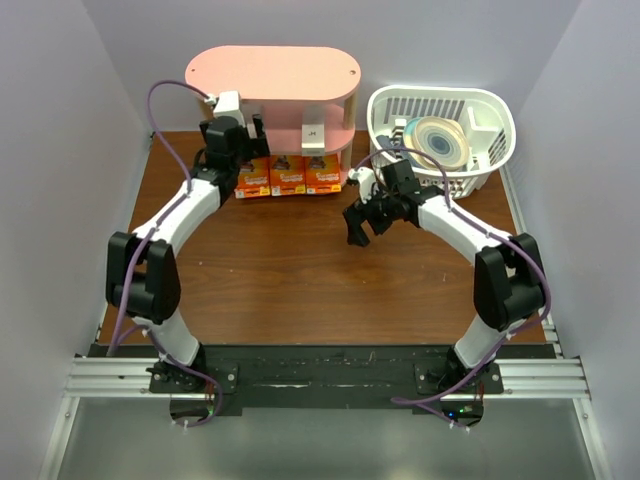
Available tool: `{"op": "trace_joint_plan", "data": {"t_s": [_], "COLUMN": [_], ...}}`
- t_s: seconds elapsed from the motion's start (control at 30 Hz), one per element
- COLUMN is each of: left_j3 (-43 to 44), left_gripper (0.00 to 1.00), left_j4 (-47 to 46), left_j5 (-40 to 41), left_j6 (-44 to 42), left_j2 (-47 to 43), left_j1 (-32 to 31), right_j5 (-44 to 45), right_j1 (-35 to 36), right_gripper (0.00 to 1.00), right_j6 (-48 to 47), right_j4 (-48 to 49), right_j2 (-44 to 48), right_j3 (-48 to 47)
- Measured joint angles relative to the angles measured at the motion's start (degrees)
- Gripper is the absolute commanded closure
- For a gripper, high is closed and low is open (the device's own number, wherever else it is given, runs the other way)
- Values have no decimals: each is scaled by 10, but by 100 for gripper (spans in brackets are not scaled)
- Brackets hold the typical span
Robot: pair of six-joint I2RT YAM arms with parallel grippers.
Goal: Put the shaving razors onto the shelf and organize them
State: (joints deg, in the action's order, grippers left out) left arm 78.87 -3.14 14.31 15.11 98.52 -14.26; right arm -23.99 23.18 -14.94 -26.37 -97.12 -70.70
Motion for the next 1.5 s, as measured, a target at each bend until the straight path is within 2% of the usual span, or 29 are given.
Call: {"op": "trace_joint_plan", "data": {"t_s": [0.13,0.17,0.27,0.33,0.37,0.43,0.47,0.53,0.57,0.6,0.83,1.13,1.5], "left_j3": [-22,-29,-58,-87,-104,-139,-156,-188,-202,-216,-245,-245,-249], "left_gripper": [0,0,3,10,19,34,55,78,95,100,100,100,100], "left_j4": [48,56,71,74,75,70,69,68,71,73,89,90,103], "left_j5": [-38,-49,-75,-84,-89,-97,-98,-98,-98,-98,-84,-78,-80], "left_j6": [-12,-14,-28,-42,-51,-76,-87,-108,-119,-129,-136,-125,-112], "left_j2": [-75,-97,-166,-213,-234,-267,-279,-295,-300,-303,-304,-309,-310], "left_j1": [1,2,12,24,31,47,53,63,68,72,120,163,184], "right_j5": [-41,-53,-82,-102,-110,-128,-133,-135,-136,-136,-125,-121,-70], "right_j1": [0,0,0,0,0,0,0,0,0,0,3,4,5], "right_gripper": [3,10,23,50,65,82,90,97,98,100,100,100,100], "right_j6": [0,4,26,52,65,93,111,139,157,168,218,267,302], "right_j4": [0,2,13,36,53,85,103,128,142,151,193,228,257], "right_j2": [1,1,-5,-17,-25,-44,-55,-76,-92,-105,-171,-187,-207], "right_j3": [-43,-55,-102,-139,-155,-183,-194,-211,-224,-233,-277,-290,-304]}}
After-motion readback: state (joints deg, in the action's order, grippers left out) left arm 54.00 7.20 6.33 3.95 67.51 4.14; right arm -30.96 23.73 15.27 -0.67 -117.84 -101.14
